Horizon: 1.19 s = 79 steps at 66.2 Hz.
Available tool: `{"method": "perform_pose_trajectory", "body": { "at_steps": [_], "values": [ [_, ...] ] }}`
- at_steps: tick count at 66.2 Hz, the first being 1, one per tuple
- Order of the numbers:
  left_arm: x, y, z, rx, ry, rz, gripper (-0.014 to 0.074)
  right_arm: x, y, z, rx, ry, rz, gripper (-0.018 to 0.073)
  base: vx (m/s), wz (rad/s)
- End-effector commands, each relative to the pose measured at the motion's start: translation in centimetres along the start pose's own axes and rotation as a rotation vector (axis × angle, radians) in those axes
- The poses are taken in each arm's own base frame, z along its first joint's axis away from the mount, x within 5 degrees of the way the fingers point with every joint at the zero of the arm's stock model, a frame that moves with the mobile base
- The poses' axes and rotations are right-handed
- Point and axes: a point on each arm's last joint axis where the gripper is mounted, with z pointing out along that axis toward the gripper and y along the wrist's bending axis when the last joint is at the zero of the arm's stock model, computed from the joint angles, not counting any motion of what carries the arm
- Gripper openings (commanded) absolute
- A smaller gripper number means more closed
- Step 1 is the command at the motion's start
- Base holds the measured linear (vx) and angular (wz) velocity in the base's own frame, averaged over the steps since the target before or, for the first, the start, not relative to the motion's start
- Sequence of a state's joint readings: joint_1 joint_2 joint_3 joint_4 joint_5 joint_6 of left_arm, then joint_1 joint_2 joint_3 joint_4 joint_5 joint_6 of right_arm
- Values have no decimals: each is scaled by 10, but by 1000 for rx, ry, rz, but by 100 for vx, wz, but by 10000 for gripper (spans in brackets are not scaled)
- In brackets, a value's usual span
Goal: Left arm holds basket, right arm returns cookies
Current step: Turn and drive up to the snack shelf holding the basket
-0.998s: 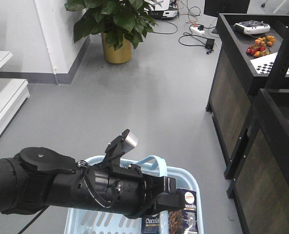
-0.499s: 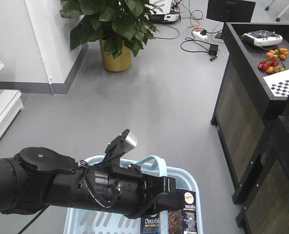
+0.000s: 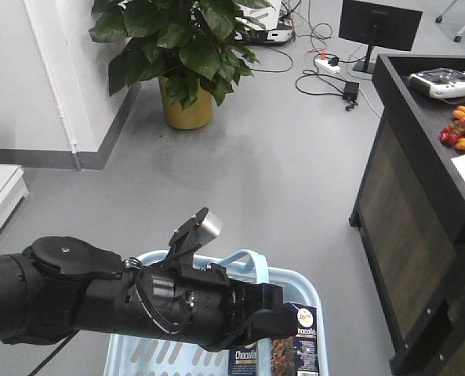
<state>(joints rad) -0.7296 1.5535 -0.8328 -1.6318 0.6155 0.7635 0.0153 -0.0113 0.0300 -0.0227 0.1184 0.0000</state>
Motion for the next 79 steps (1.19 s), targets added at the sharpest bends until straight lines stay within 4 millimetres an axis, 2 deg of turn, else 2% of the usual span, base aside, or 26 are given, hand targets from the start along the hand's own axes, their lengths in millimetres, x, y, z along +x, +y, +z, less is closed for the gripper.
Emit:
{"method": "perform_pose_trajectory", "body": {
  "at_steps": [1, 79],
  "values": [
    [-4, -24, -11, 98, -26, 7, -6, -8, 0, -1, 0, -88, -14, -9, 31, 8],
    [-4, -24, -11, 98, -26, 7, -6, -8, 0, -1, 0, -88, -14, -9, 27, 37]
  ]
}}
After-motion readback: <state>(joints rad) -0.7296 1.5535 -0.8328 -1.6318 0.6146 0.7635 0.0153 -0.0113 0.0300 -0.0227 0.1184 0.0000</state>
